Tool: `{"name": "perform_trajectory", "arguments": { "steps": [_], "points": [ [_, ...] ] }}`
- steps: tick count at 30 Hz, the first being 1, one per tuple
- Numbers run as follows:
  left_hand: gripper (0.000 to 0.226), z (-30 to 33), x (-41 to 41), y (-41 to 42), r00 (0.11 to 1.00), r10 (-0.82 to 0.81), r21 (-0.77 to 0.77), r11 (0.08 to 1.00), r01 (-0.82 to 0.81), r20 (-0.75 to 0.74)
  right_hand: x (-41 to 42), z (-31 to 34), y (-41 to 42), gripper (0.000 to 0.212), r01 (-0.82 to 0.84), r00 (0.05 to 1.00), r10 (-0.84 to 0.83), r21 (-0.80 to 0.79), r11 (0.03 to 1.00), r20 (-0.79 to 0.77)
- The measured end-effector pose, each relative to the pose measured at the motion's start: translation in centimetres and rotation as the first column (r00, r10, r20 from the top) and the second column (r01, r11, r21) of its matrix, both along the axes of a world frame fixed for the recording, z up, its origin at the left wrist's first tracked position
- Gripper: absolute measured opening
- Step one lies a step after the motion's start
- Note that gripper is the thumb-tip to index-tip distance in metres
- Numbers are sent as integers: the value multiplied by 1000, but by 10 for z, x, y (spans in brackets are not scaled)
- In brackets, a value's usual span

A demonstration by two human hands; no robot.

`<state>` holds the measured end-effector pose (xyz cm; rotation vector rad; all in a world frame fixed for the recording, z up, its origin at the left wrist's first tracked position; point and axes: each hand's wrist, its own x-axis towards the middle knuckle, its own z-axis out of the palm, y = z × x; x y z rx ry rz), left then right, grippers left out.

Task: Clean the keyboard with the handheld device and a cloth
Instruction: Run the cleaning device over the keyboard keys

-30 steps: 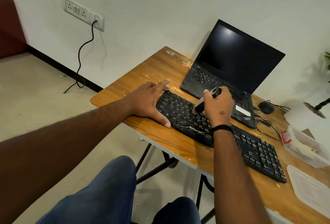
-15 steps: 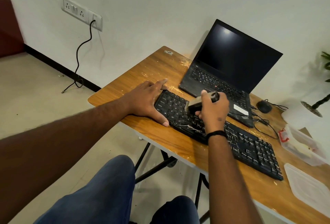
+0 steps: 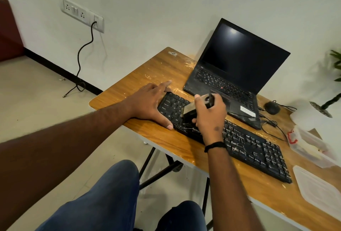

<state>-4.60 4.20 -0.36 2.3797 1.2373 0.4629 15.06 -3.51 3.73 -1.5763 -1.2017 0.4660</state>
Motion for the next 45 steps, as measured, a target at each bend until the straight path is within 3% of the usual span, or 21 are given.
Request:
{"name": "perform_trajectory", "arguments": {
  "steps": [3, 8, 14, 20, 25, 30, 35, 39, 43, 45],
  "points": [
    [150, 0, 0, -1, 1000, 11, -2, 1000, -11, -6, 4, 7, -1, 19, -123, 992, 123, -2, 992, 26],
    [148, 2, 0, -3, 1000, 15, 1, 1000, -15, 0, 11, 3, -5, 16, 112, 992, -116, 78, 991, 49],
    [147, 3, 1, -4, 1000, 6, 9, 1000, -6, -2, 10, 5, -9, 16, -106, 991, 102, 37, 994, 88],
    [150, 0, 0, -1, 1000, 13, 10, 1000, -13, 3, 38, 20, -22, 18, 127, 989, -113, 177, 976, -91],
    [150, 1, 0, -1, 1000, 6, 17, 1000, -6, -2, 30, 12, -38, 15, -63, 998, 61, 69, 996, 31],
    [148, 2, 1, -3, 1000, 9, 36, 999, -8, -15, -5, -4, -41, 19, -186, 971, 174, 63, 981, 163],
    [148, 1, 0, -2, 1000, -5, 27, 1000, 5, 0, 10, 9, -40, 17, -4, 993, -19, 194, 981, 114],
    [151, -1, 1, 0, 1000, 10, 22, 1000, -9, -13, -1, -2, -45, 17, -153, 976, 150, 7, 988, 158],
    [150, 0, 1, -1, 1000, 10, 22, 1000, -10, -10, -1, 3, -46, 16, -57, 993, 40, 155, 986, 111],
    [150, 0, 0, -1, 1000, 11, 19, 1000, -10, -10, 2, 1, -48, 14, -25, 998, 16, 136, 990, 66]
  ]
}}
